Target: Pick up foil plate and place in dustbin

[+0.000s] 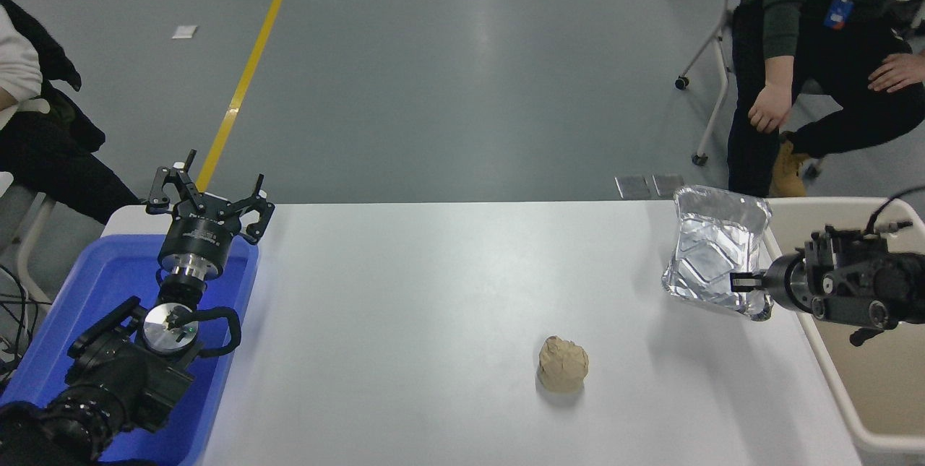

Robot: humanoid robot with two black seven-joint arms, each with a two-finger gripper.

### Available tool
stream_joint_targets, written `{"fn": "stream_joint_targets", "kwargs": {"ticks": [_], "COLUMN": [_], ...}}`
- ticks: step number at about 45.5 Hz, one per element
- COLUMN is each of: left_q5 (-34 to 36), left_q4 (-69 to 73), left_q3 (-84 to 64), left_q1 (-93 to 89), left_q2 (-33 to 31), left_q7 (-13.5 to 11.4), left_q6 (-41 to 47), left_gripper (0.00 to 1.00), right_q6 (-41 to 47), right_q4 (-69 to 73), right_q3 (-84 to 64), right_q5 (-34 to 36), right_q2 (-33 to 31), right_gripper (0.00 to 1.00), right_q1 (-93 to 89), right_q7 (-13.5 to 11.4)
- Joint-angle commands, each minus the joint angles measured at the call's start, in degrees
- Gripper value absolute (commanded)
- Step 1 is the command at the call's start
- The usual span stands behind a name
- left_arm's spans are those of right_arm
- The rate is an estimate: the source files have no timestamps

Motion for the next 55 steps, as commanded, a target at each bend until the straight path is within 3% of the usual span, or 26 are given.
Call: {"fn": "stream_joint_targets", "kwargs": {"ticks": [1, 19, 26, 55], "left_q5": [0.0, 0.0, 0.0, 0.0], "left_q4": [0.0, 0.0, 0.0, 0.0], "left_q3": [0.0, 0.0, 0.0, 0.0], "left_q1": [0.0, 0.0, 0.0, 0.0], "left_q2": [0.0, 0.0, 0.0, 0.0], "left_q7": [0.0, 0.0, 0.0, 0.0], "left_q6": [0.0, 0.0, 0.0, 0.1], "left_gripper": [0.99, 0.99, 0.99, 0.99], "right_q6": [9.7, 26.5, 32.7, 32.3], "right_q4": [9.9, 11.6, 11.3, 6.6], "right_q3": [-5.1, -6.5, -6.5, -6.8], "right_q5": [0.4, 0.7, 4.1, 4.3], "right_q2": [-4.4, -4.1, -3.2, -2.8], "right_gripper": [0.0, 0.0, 0.0, 0.0], "right_q1": [19.9, 40.0, 45.9, 42.4], "right_q7": [0.1, 0.1, 0.1, -0.1]}}
